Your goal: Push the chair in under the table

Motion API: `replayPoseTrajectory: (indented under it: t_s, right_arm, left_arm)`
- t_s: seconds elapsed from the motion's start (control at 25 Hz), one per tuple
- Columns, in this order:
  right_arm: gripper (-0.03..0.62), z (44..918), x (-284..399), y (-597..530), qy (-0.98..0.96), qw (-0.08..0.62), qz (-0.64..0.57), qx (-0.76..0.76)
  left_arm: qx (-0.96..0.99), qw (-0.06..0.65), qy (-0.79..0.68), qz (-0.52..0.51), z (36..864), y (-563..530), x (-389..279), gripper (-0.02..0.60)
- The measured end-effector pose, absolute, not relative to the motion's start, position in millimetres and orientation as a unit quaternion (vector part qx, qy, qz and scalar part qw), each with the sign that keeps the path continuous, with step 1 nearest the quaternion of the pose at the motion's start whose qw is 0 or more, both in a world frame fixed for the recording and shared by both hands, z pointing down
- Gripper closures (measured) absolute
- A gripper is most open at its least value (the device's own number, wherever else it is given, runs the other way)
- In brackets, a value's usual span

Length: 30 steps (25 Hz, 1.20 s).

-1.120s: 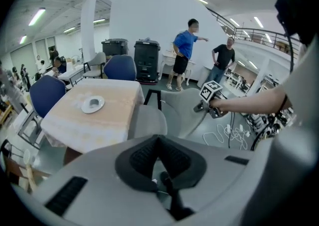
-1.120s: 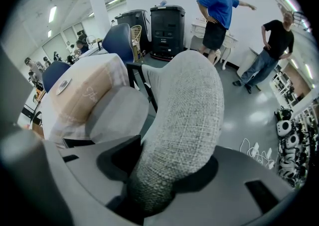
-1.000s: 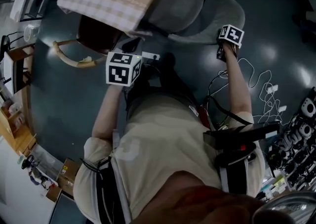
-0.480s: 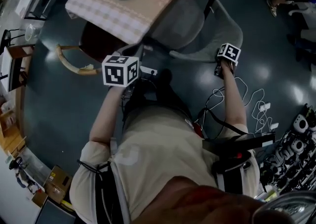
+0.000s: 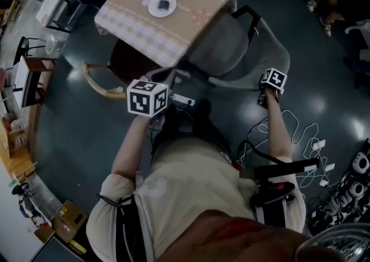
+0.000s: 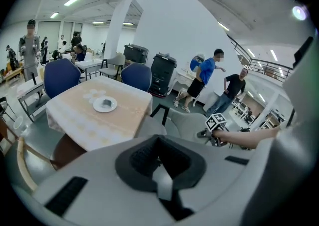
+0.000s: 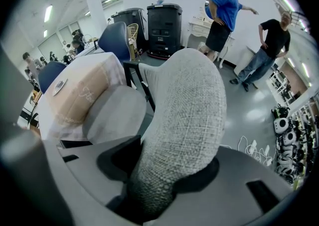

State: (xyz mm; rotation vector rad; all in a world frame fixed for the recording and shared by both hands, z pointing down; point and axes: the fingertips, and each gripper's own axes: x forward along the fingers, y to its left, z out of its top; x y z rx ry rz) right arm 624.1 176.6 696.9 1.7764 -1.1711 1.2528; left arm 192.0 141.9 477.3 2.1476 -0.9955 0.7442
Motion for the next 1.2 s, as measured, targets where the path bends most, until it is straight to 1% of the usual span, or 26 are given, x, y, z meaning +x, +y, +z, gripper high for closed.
replayPoseTrajectory:
  t_s: [0.24, 0.48, 0.76, 0.8, 0.92, 1.0, 1.2]
  right_arm:
    - [0.381, 697, 620, 174, -0.454, 0.332, 0.478, 0.675]
    - [0.373, 695, 622, 171, -0.455, 0.329, 0.471, 0.681]
    - [0.342, 686, 630, 179, -0.415, 0.348, 0.448, 0.711]
    - [0.325, 681, 633, 178, -0.401, 0.355, 0.439, 0.721]
    - [0.316, 663, 634, 188, -0.37, 0.386, 0.41, 0.739]
    - [0.312, 655, 630, 193, -0.375, 0.389, 0.393, 0.744]
    - [0.312, 652, 617, 191, -0.406, 0.354, 0.393, 0.745]
  left_arm:
    - [0.817, 0.315, -0.397, 0.274, 464, 147, 174, 0.574]
    - [0.837, 0.298, -0.368, 0.274, 453, 152, 161, 0.574]
    - [0.835, 0.287, -0.387, 0.267, 439, 145, 104, 0.572]
    - [0.834, 0.286, -0.39, 0.265, 436, 141, 95, 0.572]
    - [0.828, 0.297, -0.398, 0.26, 433, 145, 79, 0.572]
    - [0.826, 0.306, -0.397, 0.257, 438, 150, 79, 0.572]
    - [0.833, 0.31, -0.378, 0.258, 447, 150, 100, 0.572]
